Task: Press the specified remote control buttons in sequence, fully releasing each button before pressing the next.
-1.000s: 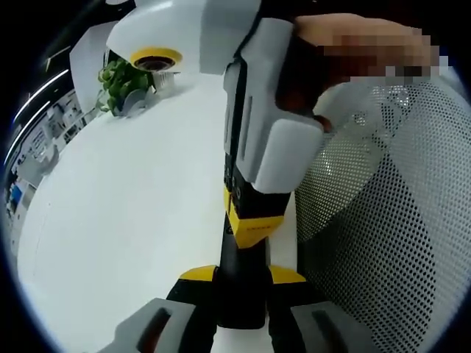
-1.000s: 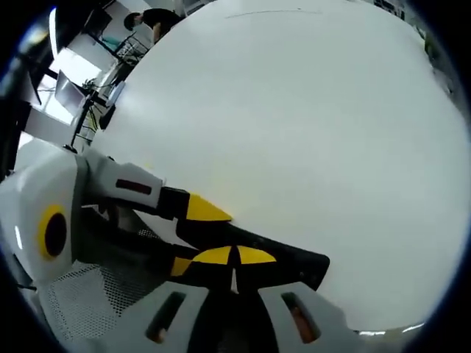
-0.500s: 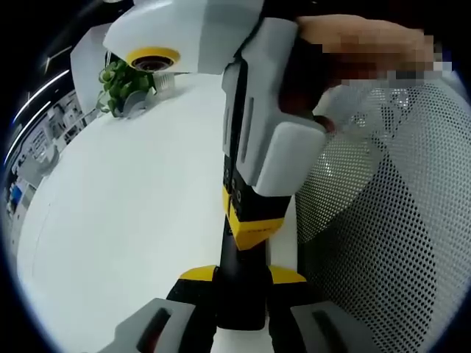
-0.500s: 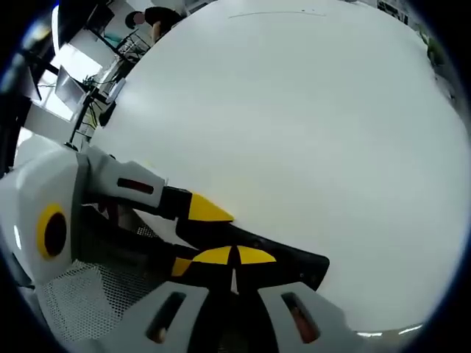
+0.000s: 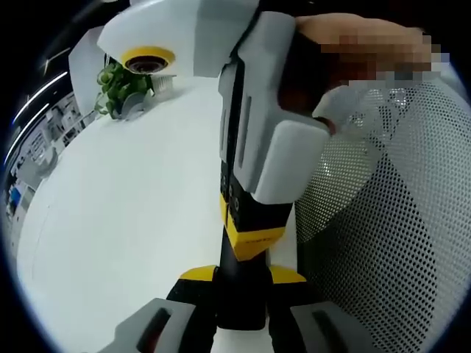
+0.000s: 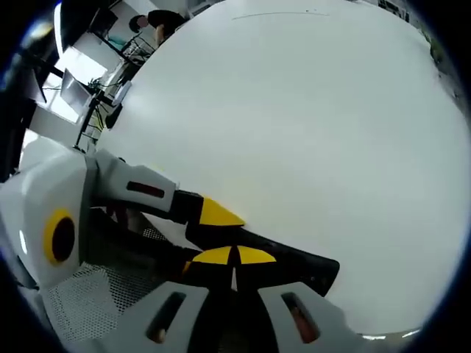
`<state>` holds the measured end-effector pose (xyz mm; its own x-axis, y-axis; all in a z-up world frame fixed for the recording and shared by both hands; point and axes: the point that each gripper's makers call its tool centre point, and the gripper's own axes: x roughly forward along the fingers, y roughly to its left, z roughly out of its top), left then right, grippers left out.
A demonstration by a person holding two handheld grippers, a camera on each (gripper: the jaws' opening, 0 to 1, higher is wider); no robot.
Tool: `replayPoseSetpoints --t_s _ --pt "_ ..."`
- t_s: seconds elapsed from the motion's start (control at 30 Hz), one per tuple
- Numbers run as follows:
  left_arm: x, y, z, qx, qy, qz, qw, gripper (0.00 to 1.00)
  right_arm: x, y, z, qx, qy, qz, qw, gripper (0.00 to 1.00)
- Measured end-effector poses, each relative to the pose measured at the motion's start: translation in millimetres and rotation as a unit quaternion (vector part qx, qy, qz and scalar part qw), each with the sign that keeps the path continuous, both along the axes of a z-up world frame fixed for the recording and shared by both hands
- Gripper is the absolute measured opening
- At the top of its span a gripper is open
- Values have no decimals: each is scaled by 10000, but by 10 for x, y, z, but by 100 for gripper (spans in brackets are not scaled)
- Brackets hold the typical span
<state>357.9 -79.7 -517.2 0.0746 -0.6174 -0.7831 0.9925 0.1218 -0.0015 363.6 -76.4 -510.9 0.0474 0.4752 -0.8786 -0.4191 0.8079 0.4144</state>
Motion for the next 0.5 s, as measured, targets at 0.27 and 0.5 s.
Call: replayPoseSetpoints --t_s 0.27,0.5 --pt "-1 -1 -1 5 1 2 10000 25 6 -1 -30 -18 26 7 10000 0" --pt "1 -2 -2 12 1 -3 10000 25 -5 9 -29 -81 -61 71 9999 0"
